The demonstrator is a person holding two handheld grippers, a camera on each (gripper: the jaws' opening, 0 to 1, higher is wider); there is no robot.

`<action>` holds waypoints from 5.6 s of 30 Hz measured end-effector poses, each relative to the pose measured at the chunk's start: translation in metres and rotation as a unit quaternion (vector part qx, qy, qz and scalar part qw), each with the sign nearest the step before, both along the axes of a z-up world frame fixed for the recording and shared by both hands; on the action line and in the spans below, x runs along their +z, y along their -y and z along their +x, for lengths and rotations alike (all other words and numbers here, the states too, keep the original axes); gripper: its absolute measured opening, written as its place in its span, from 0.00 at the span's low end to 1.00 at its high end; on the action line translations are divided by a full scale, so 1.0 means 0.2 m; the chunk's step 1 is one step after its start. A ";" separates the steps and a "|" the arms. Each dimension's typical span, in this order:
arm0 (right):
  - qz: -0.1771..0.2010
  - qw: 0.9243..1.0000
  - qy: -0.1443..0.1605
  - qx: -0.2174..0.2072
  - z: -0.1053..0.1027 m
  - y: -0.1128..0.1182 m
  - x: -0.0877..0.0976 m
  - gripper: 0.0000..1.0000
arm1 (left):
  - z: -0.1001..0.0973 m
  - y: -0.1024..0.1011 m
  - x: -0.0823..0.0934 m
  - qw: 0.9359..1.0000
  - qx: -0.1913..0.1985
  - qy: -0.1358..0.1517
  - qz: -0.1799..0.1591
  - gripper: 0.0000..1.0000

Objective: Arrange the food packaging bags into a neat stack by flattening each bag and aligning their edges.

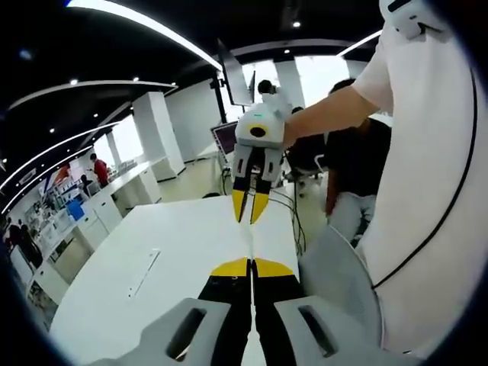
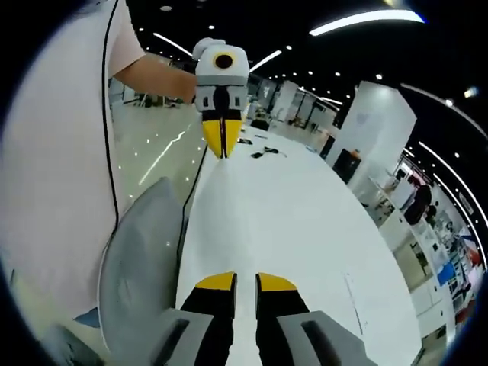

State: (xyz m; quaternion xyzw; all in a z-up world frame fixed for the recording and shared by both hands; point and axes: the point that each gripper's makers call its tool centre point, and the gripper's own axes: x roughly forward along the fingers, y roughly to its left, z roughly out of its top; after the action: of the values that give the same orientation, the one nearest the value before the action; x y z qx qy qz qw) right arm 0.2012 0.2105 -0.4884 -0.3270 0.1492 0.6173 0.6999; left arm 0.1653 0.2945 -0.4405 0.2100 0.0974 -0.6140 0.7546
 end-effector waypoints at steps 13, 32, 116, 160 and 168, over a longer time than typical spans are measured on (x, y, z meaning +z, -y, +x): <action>0.007 0.999 -0.010 0.039 -0.04 -0.12 0.06 0.04 | -0.01 0.02 0.00 1.000 -0.011 0.012 0.012 0.00; -0.009 0.996 -0.055 0.070 -0.11 -0.19 -0.03 0.00 | -0.04 0.04 0.02 0.999 -0.033 0.021 0.019 0.00; -0.126 0.988 -0.056 -0.076 -0.02 -0.18 -0.12 0.00 | 0.07 0.27 -0.39 0.956 -0.070 0.076 0.276 0.00; -0.089 0.984 -0.023 -0.155 0.17 -0.16 -0.03 0.00 | -0.11 0.21 -0.45 0.962 -0.073 0.017 0.262 0.00; -0.079 0.982 -0.014 -0.168 0.20 -0.17 -0.02 0.00 | -0.13 0.20 -0.45 0.965 -0.068 0.010 0.253 0.00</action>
State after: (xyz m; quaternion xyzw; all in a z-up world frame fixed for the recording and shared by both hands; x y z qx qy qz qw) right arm 0.2416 0.2438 -0.4926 -0.3428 0.2606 0.4814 0.7634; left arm 0.1400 0.2551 -0.5313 0.4061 0.2275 -0.6173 0.6342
